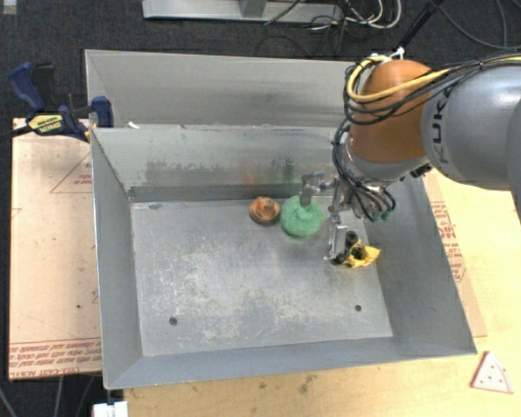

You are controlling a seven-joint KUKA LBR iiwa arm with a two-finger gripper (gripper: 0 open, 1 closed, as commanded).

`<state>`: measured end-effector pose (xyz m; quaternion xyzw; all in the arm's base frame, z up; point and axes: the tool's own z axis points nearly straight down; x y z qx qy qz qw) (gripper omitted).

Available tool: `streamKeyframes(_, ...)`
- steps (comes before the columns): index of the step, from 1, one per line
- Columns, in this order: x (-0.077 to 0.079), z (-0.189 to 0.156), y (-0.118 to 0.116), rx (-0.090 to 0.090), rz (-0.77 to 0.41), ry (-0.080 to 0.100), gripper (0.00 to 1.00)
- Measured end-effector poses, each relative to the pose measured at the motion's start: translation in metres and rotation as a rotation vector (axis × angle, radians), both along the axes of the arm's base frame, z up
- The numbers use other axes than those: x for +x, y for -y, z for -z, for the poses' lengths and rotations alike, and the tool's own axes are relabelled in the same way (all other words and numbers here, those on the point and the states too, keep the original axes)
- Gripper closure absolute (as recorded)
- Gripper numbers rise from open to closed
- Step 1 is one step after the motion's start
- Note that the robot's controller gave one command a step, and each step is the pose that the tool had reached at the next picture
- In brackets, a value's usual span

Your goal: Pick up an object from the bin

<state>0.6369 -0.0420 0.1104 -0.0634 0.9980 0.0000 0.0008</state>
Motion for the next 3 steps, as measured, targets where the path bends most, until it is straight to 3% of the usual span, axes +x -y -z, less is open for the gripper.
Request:
streamKeyframes(1, 0.014, 0.026, -0.009, 0.000, -0.017, 0.007, 0.00)
streamKeyframes(2, 0.022, 0.028, -0.030, 0.002, 0.035, 0.013, 1.00)
streamKeyframes(3, 0.022, 0.028, -0.030, 0.002, 0.036, 0.013, 1.00)
